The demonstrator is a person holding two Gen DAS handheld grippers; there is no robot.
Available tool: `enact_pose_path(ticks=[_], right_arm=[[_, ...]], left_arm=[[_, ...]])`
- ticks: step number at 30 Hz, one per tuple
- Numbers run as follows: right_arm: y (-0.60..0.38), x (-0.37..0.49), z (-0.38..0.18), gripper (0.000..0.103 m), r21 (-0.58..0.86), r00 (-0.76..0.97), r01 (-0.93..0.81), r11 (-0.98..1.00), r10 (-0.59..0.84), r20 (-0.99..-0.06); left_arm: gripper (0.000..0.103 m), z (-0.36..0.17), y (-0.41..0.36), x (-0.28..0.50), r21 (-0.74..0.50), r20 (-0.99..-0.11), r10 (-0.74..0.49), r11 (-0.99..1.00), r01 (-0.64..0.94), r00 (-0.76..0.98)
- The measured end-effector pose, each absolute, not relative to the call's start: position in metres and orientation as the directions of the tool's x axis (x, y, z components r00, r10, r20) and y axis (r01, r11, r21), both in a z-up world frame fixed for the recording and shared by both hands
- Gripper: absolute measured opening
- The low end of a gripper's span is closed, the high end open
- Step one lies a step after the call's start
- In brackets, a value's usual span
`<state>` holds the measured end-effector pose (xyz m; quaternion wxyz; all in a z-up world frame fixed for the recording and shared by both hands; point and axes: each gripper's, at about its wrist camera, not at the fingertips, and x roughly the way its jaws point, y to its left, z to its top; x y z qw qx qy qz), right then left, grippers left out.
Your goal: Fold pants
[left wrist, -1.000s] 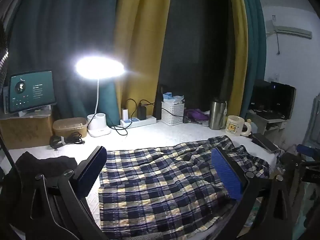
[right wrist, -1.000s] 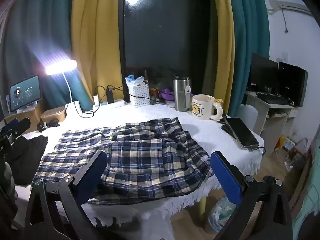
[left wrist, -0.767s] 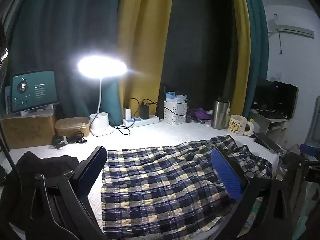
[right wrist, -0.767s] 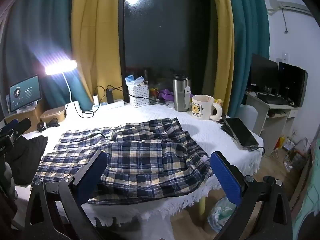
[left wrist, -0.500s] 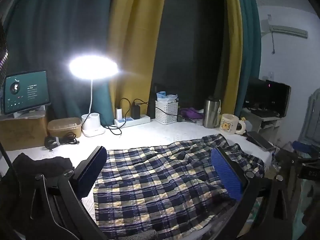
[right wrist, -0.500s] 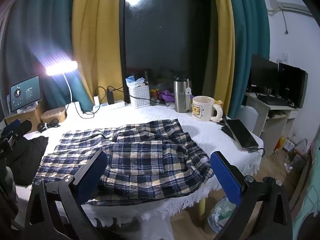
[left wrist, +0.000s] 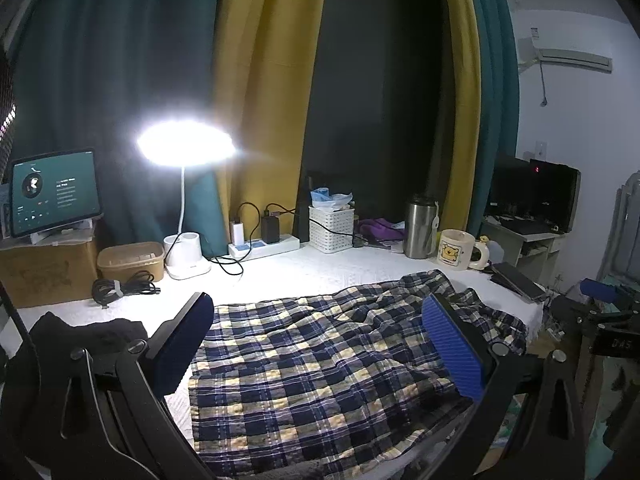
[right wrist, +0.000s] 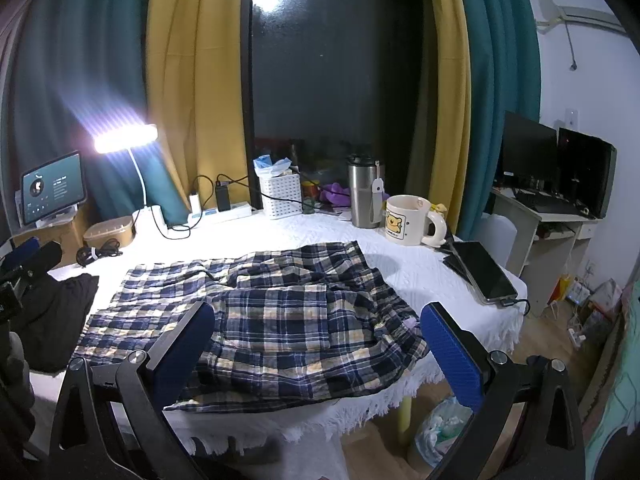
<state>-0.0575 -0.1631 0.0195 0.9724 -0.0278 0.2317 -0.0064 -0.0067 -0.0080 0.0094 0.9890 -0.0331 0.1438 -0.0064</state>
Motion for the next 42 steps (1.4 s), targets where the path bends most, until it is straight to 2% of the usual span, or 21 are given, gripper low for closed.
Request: enact_pose_path(ticks=[42], right_arm=[[-0.1579,-0.0567,0.0204,0.103,-0.059,0.893,-0.014,0.998,-0.014,-0.449]], left_arm=[[0.103,0.0120,-0.0014,-0.0142,-0.081,-0.280,0.005,0.996,-0.028,0.960]])
